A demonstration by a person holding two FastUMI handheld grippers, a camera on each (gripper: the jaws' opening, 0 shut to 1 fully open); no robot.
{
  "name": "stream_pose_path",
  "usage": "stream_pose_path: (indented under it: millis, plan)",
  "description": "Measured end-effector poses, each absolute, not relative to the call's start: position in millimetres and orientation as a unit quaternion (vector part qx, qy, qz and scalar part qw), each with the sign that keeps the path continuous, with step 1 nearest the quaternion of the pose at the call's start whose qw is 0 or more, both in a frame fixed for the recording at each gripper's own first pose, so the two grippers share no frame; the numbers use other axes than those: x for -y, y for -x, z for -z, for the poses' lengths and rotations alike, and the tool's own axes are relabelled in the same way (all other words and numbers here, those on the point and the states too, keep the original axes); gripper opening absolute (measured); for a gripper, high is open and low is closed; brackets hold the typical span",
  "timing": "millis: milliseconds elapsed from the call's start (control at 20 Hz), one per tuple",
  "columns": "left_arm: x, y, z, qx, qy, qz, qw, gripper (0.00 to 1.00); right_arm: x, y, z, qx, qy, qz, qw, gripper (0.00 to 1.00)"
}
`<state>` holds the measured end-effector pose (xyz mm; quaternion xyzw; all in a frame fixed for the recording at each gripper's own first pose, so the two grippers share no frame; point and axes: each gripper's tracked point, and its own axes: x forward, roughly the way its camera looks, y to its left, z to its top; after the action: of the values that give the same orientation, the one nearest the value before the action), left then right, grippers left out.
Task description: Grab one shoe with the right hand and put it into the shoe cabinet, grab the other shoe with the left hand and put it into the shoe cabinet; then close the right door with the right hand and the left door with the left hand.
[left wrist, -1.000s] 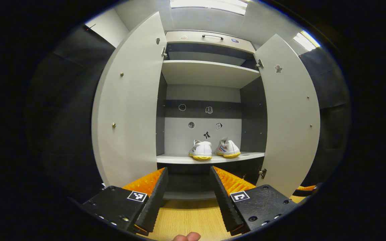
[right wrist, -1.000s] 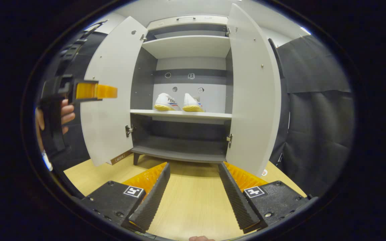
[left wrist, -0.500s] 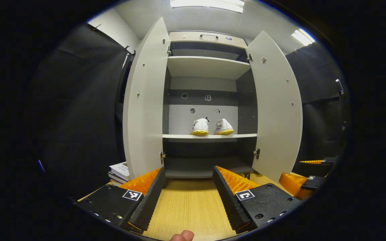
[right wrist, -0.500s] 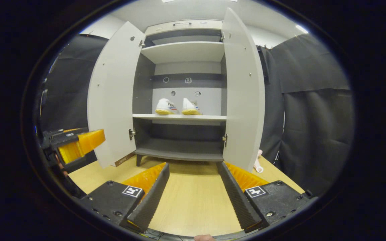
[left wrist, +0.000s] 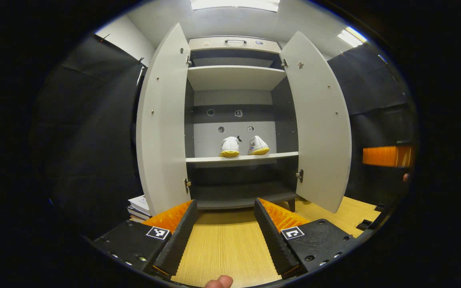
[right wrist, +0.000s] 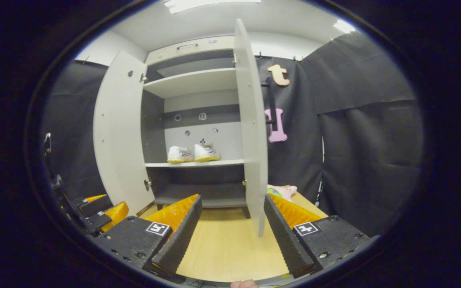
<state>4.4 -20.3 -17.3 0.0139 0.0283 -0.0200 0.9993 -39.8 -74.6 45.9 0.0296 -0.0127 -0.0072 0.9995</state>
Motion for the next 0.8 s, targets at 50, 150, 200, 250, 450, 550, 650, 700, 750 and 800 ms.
stream_pose_path:
  millis: [50, 150, 200, 250, 450, 550, 650, 700, 750, 800]
  plan:
    - [25.3, -4.4, 17.5, -0.028, -0.017, 0.027, 0.999, 0.86, 91.3, 38.8, -57.5, 0.021, -0.032, 0.019, 0.999, 0.98]
    - [31.8, -3.0, 19.7, -0.028, -0.018, 0.036, 0.999, 0.85, 126.0, 35.0, -78.8, 0.033, -0.031, 0.045, 0.998, 0.98]
    - [32.7, -2.6, 20.8, -0.029, -0.017, 0.038, 0.999, 0.86, 142.1, 31.6, -88.5, 0.035, -0.031, 0.058, 0.997, 0.98]
    - [33.0, -2.6, 22.0, -0.031, -0.016, 0.038, 0.999, 0.87, 157.2, 27.5, -98.7, 0.038, -0.034, 0.070, 0.996, 0.98]
    - [33.3, -2.2, 27.1, -0.040, -0.016, 0.040, 0.998, 0.89, 199.5, -0.1, -138.5, 0.053, -0.047, 0.087, 0.994, 0.98]
    - [32.8, -2.5, 28.9, -0.042, -0.016, 0.039, 0.998, 0.89, 210.8, -22.1, -158.6, 0.058, -0.054, 0.086, 0.993, 0.98]
    - [31.5, -2.0, 29.7, -0.044, -0.016, 0.034, 0.998, 0.89, 219.4, -44.0, -178.5, 0.063, -0.062, 0.082, 0.993, 0.98]
    - [31.5, -1.5, 29.6, -0.044, -0.017, 0.032, 0.998, 0.89, 223.1, -55.8, -185.1, 0.061, -0.064, 0.081, 0.993, 0.98]
    - [30.6, -2.0, 29.9, -0.044, -0.018, 0.029, 0.998, 0.89, 226.0, -66.2, -189.9, 0.059, -0.062, 0.081, 0.993, 0.98]
    - [29.2, -1.6, 30.7, -0.044, -0.021, 0.025, 0.999, 0.89, 228.3, -75.8, -196.3, 0.060, -0.060, 0.081, 0.993, 0.98]
